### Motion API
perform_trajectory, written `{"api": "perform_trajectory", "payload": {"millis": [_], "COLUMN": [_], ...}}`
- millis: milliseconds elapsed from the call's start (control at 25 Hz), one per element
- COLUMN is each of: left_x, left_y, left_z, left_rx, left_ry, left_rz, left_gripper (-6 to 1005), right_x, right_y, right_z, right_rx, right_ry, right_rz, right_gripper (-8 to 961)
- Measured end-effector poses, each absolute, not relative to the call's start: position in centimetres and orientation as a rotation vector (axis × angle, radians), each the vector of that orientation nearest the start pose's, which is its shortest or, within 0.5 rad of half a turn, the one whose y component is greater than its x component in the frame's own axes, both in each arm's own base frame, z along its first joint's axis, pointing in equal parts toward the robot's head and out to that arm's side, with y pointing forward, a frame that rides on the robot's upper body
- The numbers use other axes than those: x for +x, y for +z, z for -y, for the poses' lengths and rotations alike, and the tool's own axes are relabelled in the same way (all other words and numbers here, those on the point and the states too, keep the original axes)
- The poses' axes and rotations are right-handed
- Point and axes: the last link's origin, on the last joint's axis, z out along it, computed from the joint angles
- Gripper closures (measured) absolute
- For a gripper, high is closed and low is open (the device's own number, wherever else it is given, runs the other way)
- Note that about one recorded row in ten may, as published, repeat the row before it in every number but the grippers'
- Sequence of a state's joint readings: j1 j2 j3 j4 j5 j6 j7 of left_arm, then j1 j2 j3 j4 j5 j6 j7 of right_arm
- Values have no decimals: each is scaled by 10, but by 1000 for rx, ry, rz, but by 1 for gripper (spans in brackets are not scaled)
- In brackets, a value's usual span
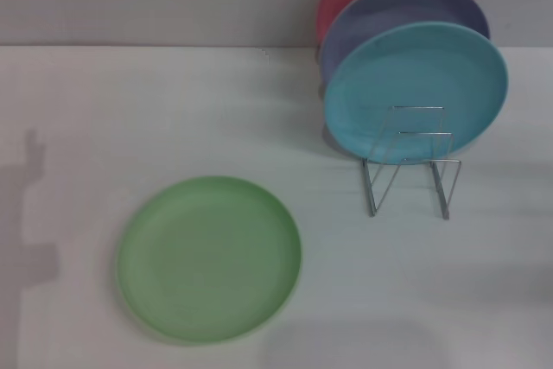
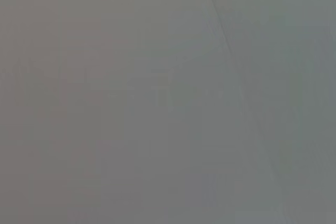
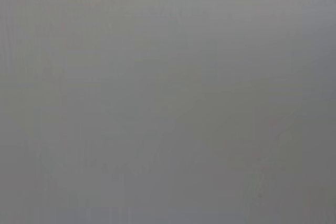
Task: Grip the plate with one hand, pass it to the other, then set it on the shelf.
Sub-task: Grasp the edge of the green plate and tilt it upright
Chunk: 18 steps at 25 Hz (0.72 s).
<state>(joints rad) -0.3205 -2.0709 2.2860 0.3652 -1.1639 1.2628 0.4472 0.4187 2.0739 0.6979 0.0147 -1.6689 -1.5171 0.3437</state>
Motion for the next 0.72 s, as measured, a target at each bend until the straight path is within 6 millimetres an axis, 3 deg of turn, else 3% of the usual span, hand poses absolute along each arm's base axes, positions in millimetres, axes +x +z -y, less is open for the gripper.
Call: {"api": "perform_trajectory", "payload": {"millis": [440, 720], "left_x": [-336, -334], "left_y": [18, 22], "left_z": [-313, -318], "left_rx": [-1297, -1290], "left_ry": [-374, -271], "left_rz": [285, 195], "left_gripper": [274, 275], "right_x": [364, 363], "right_y": [80, 80], "right_z": [-294, -296], "right_rx": [-1011, -1013], "right_ry": [917, 921], "right_rz": [-502, -500], "right_gripper": [252, 253]}}
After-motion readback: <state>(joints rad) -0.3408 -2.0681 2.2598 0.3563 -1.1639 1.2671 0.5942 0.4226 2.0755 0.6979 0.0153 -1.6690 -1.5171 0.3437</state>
